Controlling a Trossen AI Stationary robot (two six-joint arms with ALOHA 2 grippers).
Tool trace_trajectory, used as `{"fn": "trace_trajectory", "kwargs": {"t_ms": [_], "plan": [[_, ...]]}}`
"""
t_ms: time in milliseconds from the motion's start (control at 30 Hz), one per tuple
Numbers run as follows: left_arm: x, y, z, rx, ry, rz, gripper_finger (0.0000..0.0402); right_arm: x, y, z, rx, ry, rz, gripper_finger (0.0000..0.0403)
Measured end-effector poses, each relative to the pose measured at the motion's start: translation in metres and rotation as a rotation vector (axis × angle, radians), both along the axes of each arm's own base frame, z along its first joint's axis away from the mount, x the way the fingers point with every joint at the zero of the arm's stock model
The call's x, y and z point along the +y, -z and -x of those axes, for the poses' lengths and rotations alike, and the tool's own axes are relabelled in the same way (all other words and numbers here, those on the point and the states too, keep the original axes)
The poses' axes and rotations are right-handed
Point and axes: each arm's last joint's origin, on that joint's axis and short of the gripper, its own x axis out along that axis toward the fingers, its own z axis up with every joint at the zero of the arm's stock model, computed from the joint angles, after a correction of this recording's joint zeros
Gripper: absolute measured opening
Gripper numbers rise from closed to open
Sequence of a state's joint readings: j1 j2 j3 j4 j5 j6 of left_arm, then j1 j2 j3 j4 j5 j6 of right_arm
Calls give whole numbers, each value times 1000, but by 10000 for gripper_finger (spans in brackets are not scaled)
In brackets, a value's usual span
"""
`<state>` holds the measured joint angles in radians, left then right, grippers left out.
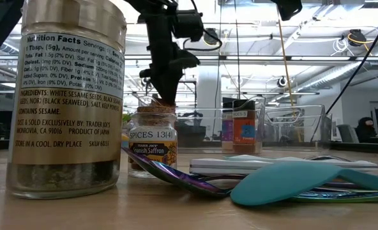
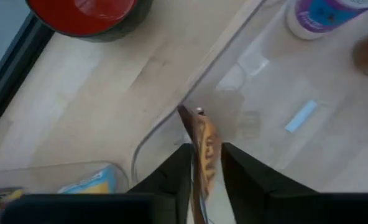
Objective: Pick & Place Food Item
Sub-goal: Put the white seasoning bottle into the center transparent bin
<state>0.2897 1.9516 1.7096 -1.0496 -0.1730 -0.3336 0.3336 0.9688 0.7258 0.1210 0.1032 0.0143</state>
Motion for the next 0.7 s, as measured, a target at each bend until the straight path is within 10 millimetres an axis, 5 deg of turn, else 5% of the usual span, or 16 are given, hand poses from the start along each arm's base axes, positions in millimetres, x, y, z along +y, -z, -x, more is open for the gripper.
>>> {"fn": "trace_trajectory", "kwargs": {"t_ms": [200, 333, 567, 700], "plan": [[-10, -35, 14, -96, 23, 10, 159, 0, 1, 0, 10, 0, -1, 256], [-36, -70, 30, -189, 62, -5, 185, 0, 3, 1, 34, 4, -10, 256], [-129, -121, 58, -370, 313, 10, 199, 0, 4, 1, 39, 5, -12, 256], [-185, -131, 74, -404, 482, 50, 200, 0, 3, 1, 36, 4, -12, 256]]}}
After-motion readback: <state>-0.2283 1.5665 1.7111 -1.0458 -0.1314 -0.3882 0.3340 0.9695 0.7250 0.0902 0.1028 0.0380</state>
